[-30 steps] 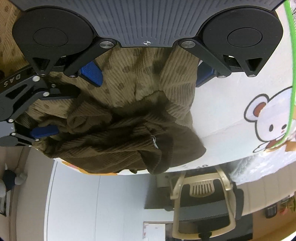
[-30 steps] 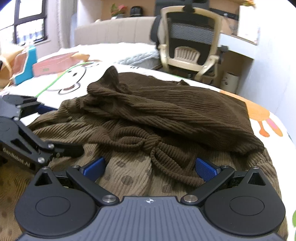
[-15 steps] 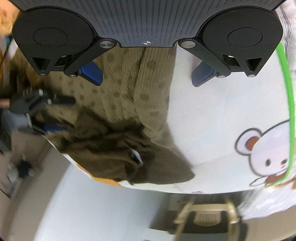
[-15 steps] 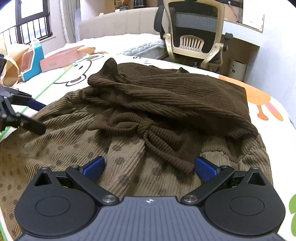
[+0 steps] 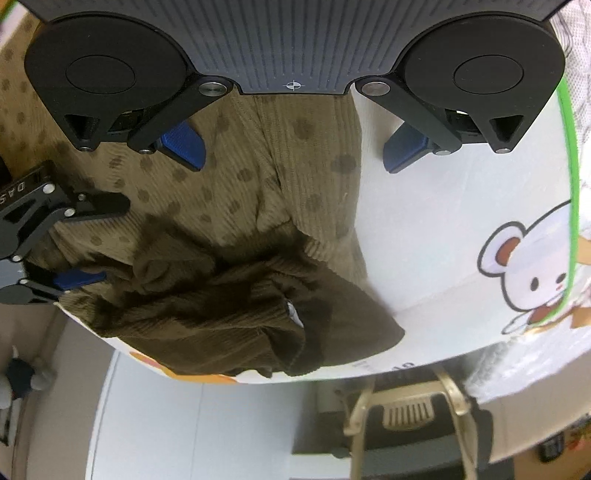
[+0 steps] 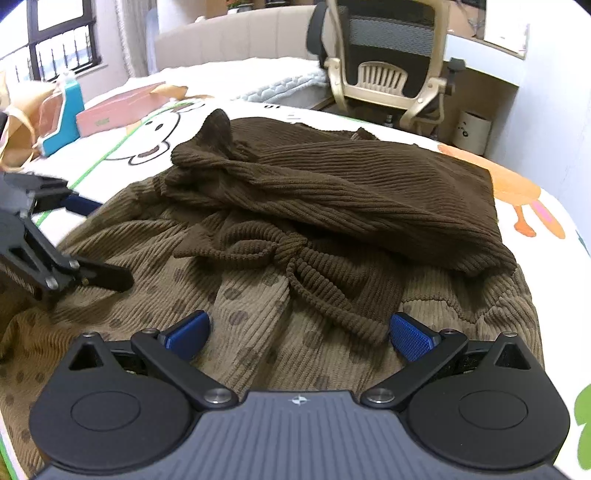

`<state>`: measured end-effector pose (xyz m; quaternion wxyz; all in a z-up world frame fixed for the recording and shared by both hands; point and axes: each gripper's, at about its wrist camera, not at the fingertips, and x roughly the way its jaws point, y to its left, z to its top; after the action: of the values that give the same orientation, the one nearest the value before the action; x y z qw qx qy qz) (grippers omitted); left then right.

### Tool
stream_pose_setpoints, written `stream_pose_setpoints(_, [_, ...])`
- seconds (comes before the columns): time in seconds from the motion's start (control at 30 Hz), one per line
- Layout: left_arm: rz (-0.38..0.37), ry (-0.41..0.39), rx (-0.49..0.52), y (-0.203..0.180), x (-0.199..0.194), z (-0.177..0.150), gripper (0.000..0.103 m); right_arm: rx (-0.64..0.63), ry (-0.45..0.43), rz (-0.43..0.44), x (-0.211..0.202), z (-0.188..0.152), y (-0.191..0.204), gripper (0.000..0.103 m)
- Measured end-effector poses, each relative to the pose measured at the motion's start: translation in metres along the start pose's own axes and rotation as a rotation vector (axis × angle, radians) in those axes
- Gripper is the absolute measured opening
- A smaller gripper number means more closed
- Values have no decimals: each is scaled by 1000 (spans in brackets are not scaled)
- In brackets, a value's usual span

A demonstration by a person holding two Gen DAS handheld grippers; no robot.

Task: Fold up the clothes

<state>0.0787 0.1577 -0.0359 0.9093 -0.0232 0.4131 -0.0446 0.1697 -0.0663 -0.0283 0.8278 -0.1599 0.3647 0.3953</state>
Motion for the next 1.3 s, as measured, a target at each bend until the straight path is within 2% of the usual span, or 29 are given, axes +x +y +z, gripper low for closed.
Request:
stream_pose_setpoints(0.07, [-46, -57, -65, 19, -18, 10, 103, -15, 27, 16, 2, 5, -2, 103])
stream_pose_setpoints(0.2, [30, -224, -42, 33, -50, 55, 103, -55, 60, 45, 8, 13, -3, 103])
stream_pose_setpoints(0.27, [2, -251, -61, 29, -41, 88, 103, -64, 73, 55, 8, 15, -4, 103])
stream_pose_setpoints(0.33, [-81, -179, -142, 24, -16, 117, 103, -61, 80, 62, 8, 16, -6, 103])
stream_pose_setpoints(0.4, [-184, -66, -216, 18, 14, 128, 103, -12, 44, 73, -11, 16, -13, 103])
stream_pose_setpoints(0.43, [-187, -27, -214, 14, 26, 126, 103, 14, 24, 79, -21, 15, -17, 103])
stream_pose_setpoints(0.47, [-141, -7, -181, 8, 34, 122, 103, 40, 4, 84, -31, 15, -21, 103])
stream_pose_setpoints(0.53, [-39, 15, -107, 0, 49, 112, 103, 71, -116, 74, -63, 19, -35, 103])
stream_pose_setpoints(0.57, [-13, 18, -89, 0, 55, 108, 103, 80, -171, 43, -74, 24, -43, 103])
stream_pose_setpoints(0.63, [-19, 12, -91, 2, 61, 107, 100, 111, -253, -24, -84, 34, -61, 103])
stream_pose_setpoints(0.7, [-25, 1, -92, 4, 62, 109, 81, 162, -300, -86, -84, 45, -78, 103])
stream_pose_setpoints(0.73, [-20, 0, -85, 3, 62, 108, 59, 195, -312, -96, -78, 49, -86, 103])
stream_pose_setpoints(0.8, [-7, -1, -65, 2, 61, 103, 56, 219, -325, -98, -67, 54, -94, 103])
stream_pose_setpoints(0.83, [-1, -4, -50, 1, 61, 99, 52, 216, -332, -106, -60, 56, -95, 101])
stream_pose_setpoints(0.87, [3, -12, -37, 0, 62, 97, 38, 210, -334, -125, -54, 58, -95, 96])
stream_pose_setpoints(0.93, [7, -38, -17, -2, 61, 96, 19, 197, -334, -137, -48, 63, -96, 86])
stream_pose_setpoints(0.97, [10, -57, -11, -1, 55, 98, 17, 191, -335, -135, -47, 67, -97, 79])
stream_pose_setpoints(1.03, [27, -148, 15, 3, 42, 112, 16, 172, -346, -142, -51, 77, -99, 74])
stream_pose_setpoints(1.1, [75, -226, 57, 8, 37, 128, 16, 143, -361, -174, -49, 85, -97, 74])
stream_pose_setpoints(1.13, [93, -232, 70, 11, 40, 134, 16, 129, -355, -179, -43, 88, -96, 74])
stream_pose_setpoints(1.2, [126, -162, 96, 15, 62, 135, 20, 118, -296, -179, -21, 88, -96, 72])
stream_pose_setpoints(1.27, [151, -98, 116, 20, 80, 131, 39, 144, -174, -172, 13, 79, -99, 64])
stream_pose_setpoints(1.3, [156, -85, 116, 23, 84, 125, 44, 159, -120, -167, 27, 74, -102, 62])
